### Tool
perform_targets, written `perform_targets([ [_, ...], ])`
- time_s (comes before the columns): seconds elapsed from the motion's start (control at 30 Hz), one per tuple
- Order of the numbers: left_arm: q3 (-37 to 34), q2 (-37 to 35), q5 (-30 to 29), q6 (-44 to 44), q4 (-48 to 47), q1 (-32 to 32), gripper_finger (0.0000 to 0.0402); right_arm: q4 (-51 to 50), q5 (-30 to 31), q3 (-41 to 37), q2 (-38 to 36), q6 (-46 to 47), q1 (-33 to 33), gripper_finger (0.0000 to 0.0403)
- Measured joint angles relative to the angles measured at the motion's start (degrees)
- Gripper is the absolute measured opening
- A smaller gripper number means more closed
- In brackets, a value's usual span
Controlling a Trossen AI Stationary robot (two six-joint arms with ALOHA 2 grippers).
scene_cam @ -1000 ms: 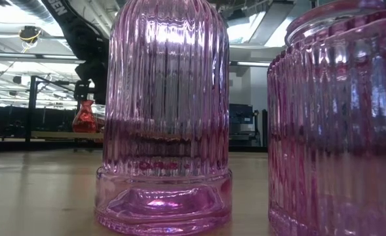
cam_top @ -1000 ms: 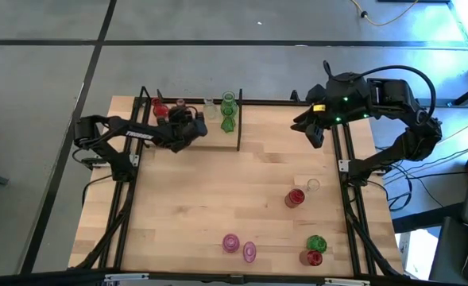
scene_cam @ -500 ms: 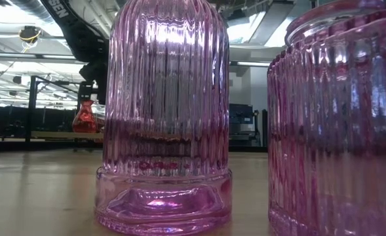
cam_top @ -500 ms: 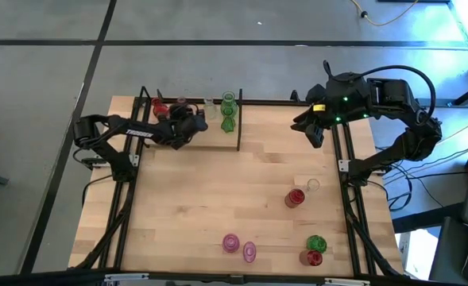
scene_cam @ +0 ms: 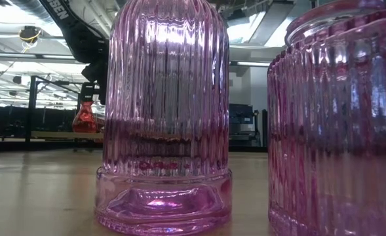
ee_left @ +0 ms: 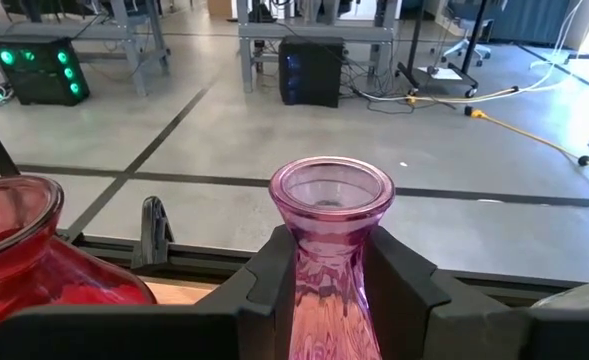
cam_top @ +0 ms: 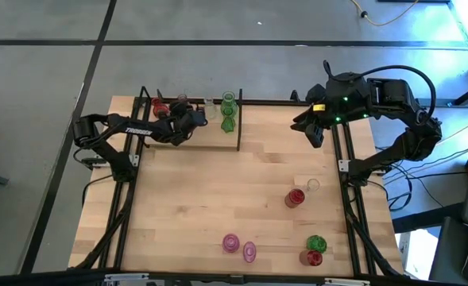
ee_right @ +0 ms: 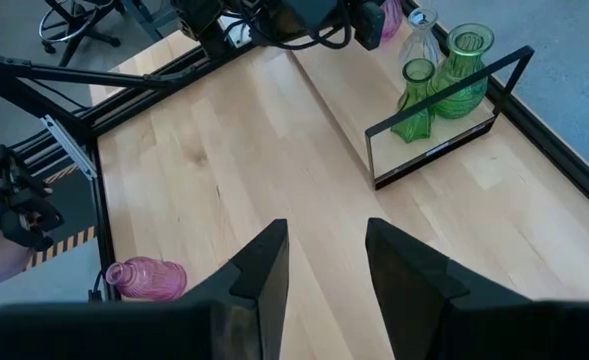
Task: Sort vases onto shelf
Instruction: Put the top purple vase on the shelf
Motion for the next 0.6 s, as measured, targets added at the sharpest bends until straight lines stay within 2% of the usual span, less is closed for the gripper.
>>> perform_targets([
  [0.6, -0.11, 0.13, -2.38, -0.44, 1.22, -0.31, 0.0089, -0.19, -0.17, 0.00, 0.02, 0.44, 0.00, 0.0127],
])
